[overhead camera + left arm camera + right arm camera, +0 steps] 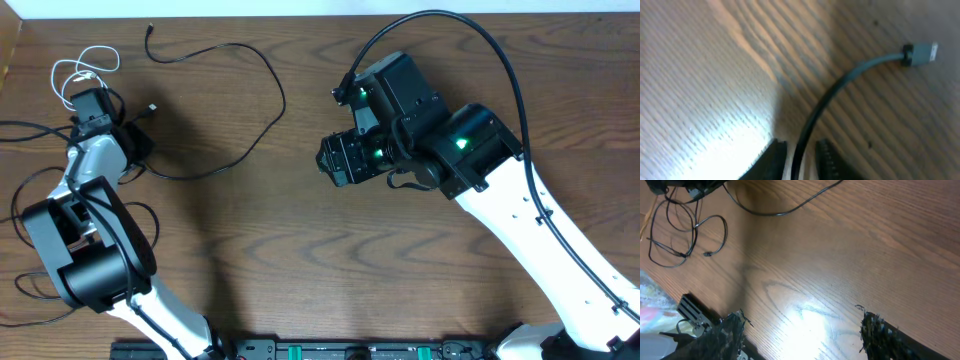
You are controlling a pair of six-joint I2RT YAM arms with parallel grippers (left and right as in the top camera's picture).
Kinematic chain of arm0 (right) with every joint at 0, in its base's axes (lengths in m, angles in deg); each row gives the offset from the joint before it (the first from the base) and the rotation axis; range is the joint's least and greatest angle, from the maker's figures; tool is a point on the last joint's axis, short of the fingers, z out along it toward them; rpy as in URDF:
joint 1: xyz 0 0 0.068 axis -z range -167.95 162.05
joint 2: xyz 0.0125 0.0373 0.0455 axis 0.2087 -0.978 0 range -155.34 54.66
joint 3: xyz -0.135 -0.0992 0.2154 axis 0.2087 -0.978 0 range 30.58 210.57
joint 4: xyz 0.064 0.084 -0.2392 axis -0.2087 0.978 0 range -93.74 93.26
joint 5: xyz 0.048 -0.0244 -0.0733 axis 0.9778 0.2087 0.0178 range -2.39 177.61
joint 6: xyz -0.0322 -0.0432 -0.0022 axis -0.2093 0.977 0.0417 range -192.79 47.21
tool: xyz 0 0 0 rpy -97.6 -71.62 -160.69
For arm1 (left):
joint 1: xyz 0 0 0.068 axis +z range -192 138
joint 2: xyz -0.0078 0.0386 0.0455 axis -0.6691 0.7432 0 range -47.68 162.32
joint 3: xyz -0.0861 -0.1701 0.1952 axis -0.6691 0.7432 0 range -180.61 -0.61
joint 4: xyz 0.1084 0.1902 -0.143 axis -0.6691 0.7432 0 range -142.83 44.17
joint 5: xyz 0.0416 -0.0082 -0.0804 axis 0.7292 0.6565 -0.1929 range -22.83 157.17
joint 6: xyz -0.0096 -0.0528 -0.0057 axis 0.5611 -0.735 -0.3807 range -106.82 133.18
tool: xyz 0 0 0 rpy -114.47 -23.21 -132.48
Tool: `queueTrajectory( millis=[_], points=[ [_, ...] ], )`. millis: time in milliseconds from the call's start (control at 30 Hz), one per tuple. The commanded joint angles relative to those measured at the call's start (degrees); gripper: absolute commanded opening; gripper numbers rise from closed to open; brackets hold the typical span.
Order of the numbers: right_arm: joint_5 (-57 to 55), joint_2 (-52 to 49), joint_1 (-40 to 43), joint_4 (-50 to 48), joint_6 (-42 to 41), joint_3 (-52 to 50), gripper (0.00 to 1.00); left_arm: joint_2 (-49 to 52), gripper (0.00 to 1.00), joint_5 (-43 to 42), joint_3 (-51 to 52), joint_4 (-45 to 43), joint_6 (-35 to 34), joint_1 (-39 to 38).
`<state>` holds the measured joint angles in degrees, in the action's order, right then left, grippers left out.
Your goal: Untangle cables
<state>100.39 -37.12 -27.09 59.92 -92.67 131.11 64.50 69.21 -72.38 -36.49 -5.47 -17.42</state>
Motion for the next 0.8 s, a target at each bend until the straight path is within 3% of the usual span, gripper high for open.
queueTrajectory(
  millis=[0,267,433,600,767],
  points=[
    [-0.42,-0.24,-0.35,0.02,0.83,-0.15,0.73,-0.07,0.08,-0.55,0.04,-0.87,0.17,0.13],
    [-0.44,-0.24,-0.33,0.0,0.85,-0.15,0.73,-3.8,0.08,-19.69,-0.48,-10.8,9.68,-1.01],
    [-0.44,-0.24,-0.35,-0.22,0.83,-0.15,0.74,-7.34,0.08,-19.58,-0.48,-17.27,17.7,-3.48],
    [-0.44,-0.26,-0.35,-0.22,0.7,-0.15,0.74,-7.34,0.08,-19.37,-0.46,-16.68,29.4,-5.92],
    [-0.42,-0.26,-0.35,-0.15,0.63,-0.15,0.74,-4.2,0.08,-18.67,-0.46,-16.85,30.29,-6.01]
  ],
)
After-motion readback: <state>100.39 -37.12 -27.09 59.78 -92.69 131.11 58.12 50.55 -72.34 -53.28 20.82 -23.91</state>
